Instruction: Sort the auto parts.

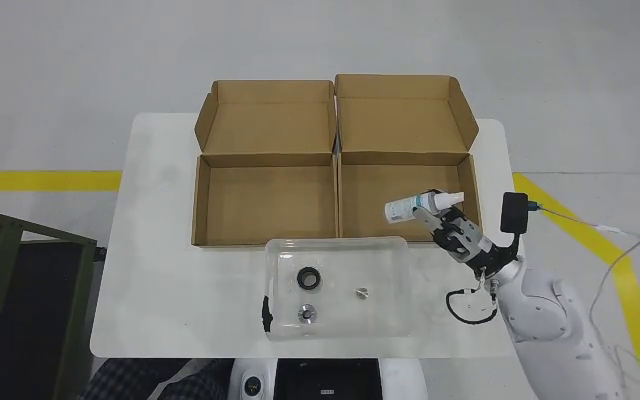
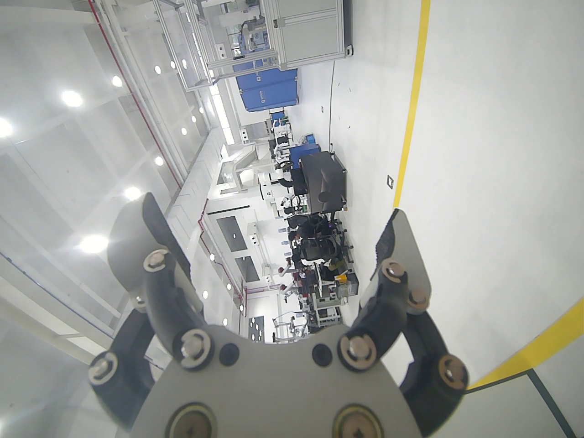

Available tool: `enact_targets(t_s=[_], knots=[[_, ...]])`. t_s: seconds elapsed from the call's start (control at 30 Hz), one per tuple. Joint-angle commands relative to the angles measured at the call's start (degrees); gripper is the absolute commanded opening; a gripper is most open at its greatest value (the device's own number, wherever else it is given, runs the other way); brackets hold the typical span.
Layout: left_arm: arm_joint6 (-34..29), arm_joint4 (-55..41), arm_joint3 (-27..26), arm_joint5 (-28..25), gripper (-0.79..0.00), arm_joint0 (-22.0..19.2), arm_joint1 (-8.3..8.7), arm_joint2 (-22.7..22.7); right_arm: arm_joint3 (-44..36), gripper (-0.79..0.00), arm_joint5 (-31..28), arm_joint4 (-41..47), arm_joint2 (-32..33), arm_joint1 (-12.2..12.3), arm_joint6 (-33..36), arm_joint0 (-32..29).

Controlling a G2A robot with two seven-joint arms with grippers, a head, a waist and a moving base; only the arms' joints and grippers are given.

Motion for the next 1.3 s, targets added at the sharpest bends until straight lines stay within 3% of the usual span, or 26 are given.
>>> enact_targets(t_s=[0.0,0.43,1.27], knots=[[0.0,0.0,0.0,0.0,0.0,0.0,0.0,0.0,0.0,-0.785,0.0,0.0,0.0,0.0,0.0,0.0],[0.0,0.0,0.0,0.0,0.0,0.0,0.0,0.0,0.0,-0.785,0.0,0.0,0.0,0.0,0.0,0.0],[0.0,0.0,0.0,0.0,0.0,0.0,0.0,0.0,6.5,-0.785,19.7,-26.7,-16.9,-2.9,0.0,16.6]])
